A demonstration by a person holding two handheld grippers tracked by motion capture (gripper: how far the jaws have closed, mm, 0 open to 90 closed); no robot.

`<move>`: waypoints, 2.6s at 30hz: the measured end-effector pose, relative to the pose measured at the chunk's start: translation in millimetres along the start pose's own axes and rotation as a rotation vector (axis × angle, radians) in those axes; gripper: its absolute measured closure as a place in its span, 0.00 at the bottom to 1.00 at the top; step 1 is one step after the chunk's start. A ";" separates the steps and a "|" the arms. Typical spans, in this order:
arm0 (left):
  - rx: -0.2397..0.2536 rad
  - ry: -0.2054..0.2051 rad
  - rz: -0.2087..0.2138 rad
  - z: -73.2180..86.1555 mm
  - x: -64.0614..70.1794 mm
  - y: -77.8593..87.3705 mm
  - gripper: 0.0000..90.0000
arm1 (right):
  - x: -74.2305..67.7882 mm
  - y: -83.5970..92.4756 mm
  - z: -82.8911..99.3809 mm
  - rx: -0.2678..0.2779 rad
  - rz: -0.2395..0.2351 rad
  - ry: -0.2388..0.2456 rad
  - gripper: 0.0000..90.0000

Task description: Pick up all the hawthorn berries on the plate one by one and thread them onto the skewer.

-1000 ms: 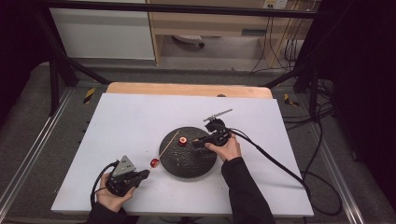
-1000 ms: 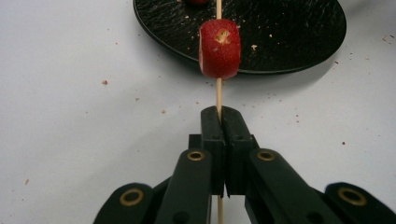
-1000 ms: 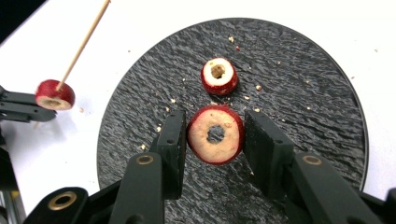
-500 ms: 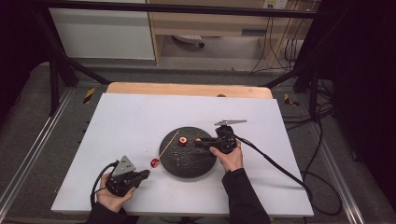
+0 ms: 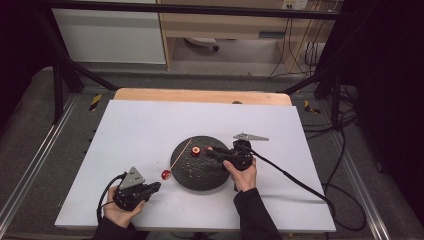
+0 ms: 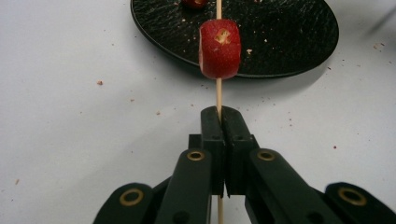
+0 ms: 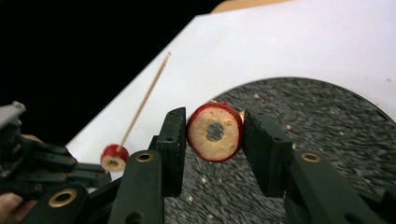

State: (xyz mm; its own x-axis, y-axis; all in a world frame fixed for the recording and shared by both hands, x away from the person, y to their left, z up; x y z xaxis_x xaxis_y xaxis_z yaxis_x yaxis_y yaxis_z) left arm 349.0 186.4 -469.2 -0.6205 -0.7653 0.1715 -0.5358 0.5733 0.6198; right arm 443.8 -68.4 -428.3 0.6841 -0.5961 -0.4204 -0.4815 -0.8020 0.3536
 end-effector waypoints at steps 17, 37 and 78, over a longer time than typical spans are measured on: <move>0.025 0.029 0.014 -1.6 1.7 2.0 0.98 | -7.5 -1.9 -12.5 0.234 0.005 -0.068 0.68; 0.063 0.056 0.050 -6.5 14.8 -2.5 0.98 | -7.2 -6.9 -29.5 0.414 0.021 -0.145 0.68; 0.092 0.105 0.064 -8.1 18.7 -5.5 0.98 | -27.0 -35.1 -28.5 0.481 -0.041 -0.165 0.68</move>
State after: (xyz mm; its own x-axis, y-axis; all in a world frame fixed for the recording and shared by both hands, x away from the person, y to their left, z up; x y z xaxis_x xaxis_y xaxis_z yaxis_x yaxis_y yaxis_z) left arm 345.0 166.6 -463.3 -0.5948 -0.7496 0.2904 -0.5502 0.6430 0.5328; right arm 457.9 -23.0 -405.6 0.6306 -0.5313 -0.5658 -0.6805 -0.7290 -0.0740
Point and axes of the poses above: each handheld gripper's, and its own axes: y roughly backward along the jaws, z roughly out of its underside, x roughly to its right, the point moved 6 cm from there along -y, roughly forward along the jaws, and after that the axes turned 7 degrees about y, right-handed, at the moved point
